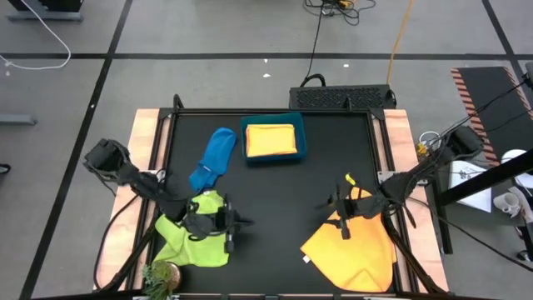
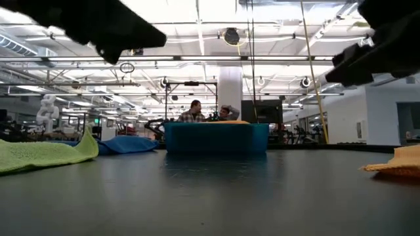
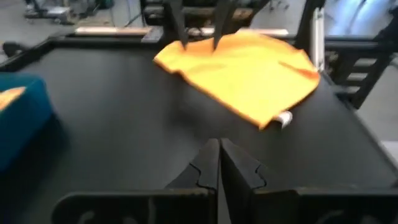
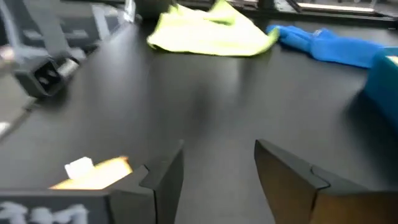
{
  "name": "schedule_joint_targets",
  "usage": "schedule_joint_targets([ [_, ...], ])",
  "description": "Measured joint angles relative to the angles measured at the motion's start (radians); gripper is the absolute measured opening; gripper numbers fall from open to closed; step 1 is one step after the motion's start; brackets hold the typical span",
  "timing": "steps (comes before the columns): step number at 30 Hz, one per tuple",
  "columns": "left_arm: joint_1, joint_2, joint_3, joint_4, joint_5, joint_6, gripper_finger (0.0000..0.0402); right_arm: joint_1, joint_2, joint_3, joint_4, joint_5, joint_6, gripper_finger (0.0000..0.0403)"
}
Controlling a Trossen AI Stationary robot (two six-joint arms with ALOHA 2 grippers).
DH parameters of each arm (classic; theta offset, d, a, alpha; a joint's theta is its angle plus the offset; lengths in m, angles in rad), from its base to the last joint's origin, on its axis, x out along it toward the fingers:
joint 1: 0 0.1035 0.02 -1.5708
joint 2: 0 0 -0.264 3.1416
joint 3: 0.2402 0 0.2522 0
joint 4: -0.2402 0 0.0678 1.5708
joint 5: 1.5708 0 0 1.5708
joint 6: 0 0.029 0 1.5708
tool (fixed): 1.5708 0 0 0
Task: Fold microfiber towels
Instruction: Fold the orange microfiber cloth
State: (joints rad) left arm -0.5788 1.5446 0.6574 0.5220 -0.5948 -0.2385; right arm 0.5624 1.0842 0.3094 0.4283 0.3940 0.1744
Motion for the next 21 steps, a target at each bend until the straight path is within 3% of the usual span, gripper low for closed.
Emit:
schedule_joint_targets([
  [8, -0.023, 0.215, -0.015, 0.300, -0.017, 0.004, 0.0005, 0.033, 0.252, -0.144, 0.455, -0.001, 0.073, 0.0159],
  [15, -0.004, 0.370, -0.006, 0.537, -0.011, 0.042, 0.0022, 0.060, 0.491, -0.066, 0.558, 0.000, 0.102, 0.0149],
  [21, 0.001, 0.403, 0.011, 0.525, -0.004, -0.009, 0.0017, 0.082, 0.626, 0.053, 0.560, -0.003, 0.065, 0.0147],
])
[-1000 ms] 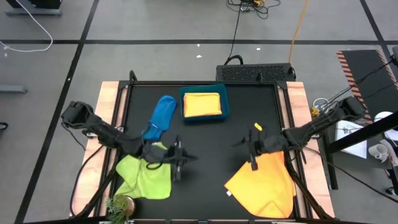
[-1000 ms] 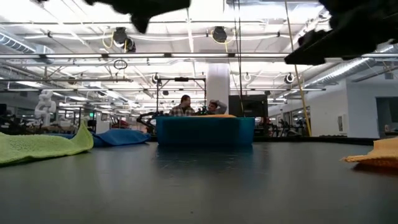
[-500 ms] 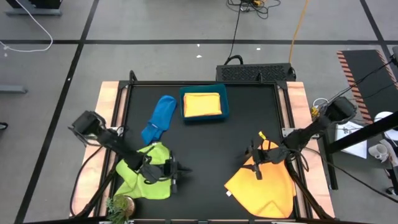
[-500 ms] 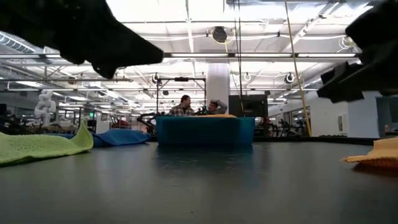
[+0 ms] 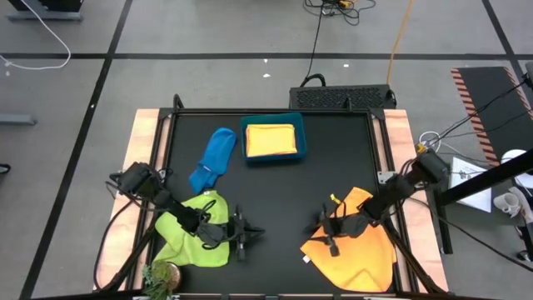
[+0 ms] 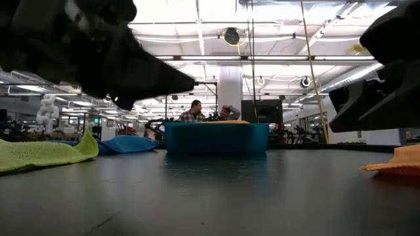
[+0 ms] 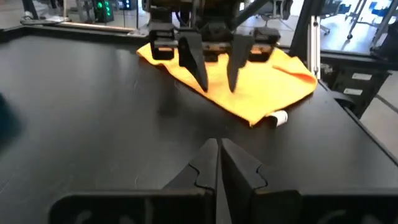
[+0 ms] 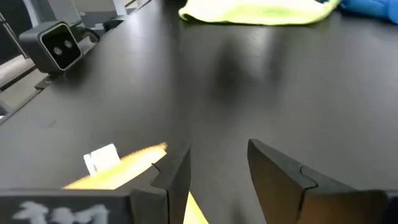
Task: Fold microfiber towels
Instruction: Fold the orange microfiber cloth
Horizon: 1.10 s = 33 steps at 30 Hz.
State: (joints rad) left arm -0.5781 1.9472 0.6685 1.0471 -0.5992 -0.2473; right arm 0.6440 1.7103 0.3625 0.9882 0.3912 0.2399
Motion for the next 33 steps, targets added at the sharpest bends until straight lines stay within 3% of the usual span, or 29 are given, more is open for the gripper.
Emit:
schedule_joint_targets([
  [8, 0.000, -0.002, 0.028, 0.003, 0.023, 0.031, 0.0008, 0.006, 0.077, 0.117, 0.003, -0.003, -0.073, 0.0147],
  [18, 0.001, -0.002, 0.041, 0.002, 0.033, 0.032, 0.0025, 0.039, 0.013, 0.123, -0.041, -0.003, -0.074, 0.0147],
  [26, 0.002, -0.002, 0.044, 0.001, 0.032, 0.035, 0.0026, 0.090, -0.147, 0.240, -0.511, 0.002, -0.027, 0.0147],
  [30, 0.008, -0.002, 0.044, 0.002, 0.032, 0.035, 0.0026, 0.111, -0.170, 0.346, -0.807, -0.003, 0.047, 0.0147],
  [33, 0.014, -0.002, 0.044, 0.001, 0.031, 0.032, 0.0026, 0.111, -0.170, 0.390, -0.930, -0.063, 0.117, 0.0147],
])
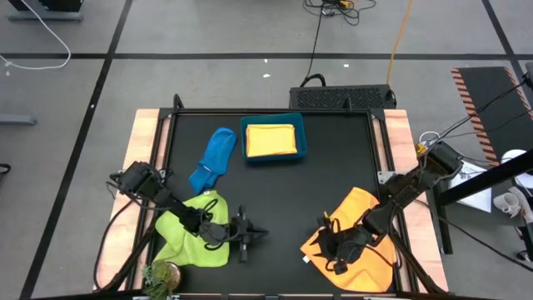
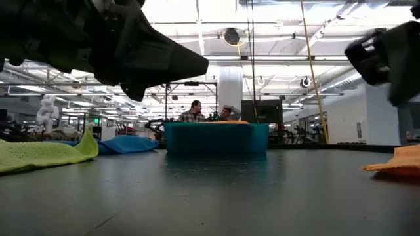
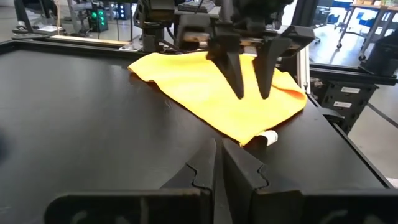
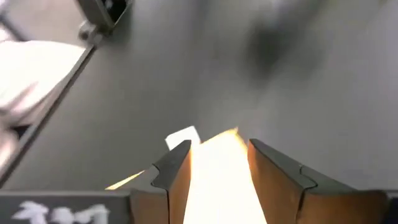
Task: Fold microfiber towels
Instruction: Fold the orange microfiber cloth
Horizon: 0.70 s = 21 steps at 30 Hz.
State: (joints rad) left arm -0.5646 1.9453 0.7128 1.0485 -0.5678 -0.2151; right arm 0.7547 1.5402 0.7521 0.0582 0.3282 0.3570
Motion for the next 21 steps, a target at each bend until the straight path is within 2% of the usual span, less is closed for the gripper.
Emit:
schedule_joint_targets([
  [4, 0.006, 0.000, 0.000, 0.000, -0.001, -0.002, 0.0026, -0.008, 0.001, 0.002, -0.003, -0.121, 0.061, 0.0152],
  [11, 0.012, 0.000, 0.000, 0.001, 0.020, -0.009, 0.0026, -0.010, 0.001, -0.030, -0.037, -0.120, 0.162, 0.0166],
  [21, 0.012, 0.000, 0.045, -0.005, 0.071, 0.044, 0.0026, -0.071, 0.001, -0.041, -0.255, -0.118, 0.341, 0.0160],
])
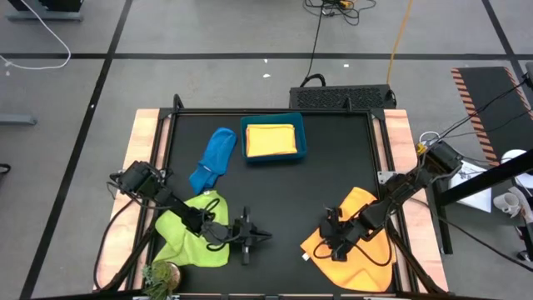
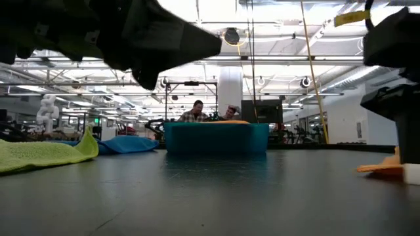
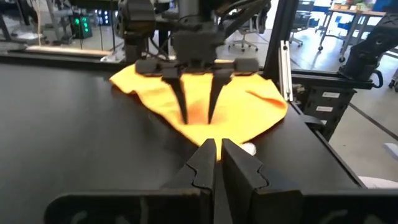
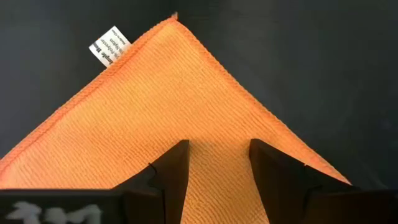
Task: Fold microfiber towels
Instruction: Fold the orange microfiber cloth
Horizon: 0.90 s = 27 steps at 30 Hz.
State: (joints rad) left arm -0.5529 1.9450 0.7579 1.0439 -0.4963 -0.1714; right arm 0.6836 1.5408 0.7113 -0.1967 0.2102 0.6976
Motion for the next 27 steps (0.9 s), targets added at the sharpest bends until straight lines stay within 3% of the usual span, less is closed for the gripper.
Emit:
schedule_joint_targets([
  [14, 0.000, 0.000, 0.024, -0.001, 0.004, 0.035, 0.0026, -0.158, 0.001, -0.001, 0.003, -0.001, -0.114, 0.0160],
  [19, 0.006, 0.000, 0.024, -0.001, 0.006, 0.059, 0.0026, -0.248, 0.025, -0.002, 0.166, -0.010, -0.218, 0.0160],
  [24, 0.010, 0.000, 0.024, -0.010, 0.010, 0.061, 0.0026, -0.298, 0.108, -0.001, 0.412, -0.165, -0.333, 0.0160],
  [27, 0.010, 0.000, 0.024, -0.027, 0.011, 0.058, 0.0026, -0.300, 0.126, 0.008, 0.432, -0.241, -0.354, 0.0160],
])
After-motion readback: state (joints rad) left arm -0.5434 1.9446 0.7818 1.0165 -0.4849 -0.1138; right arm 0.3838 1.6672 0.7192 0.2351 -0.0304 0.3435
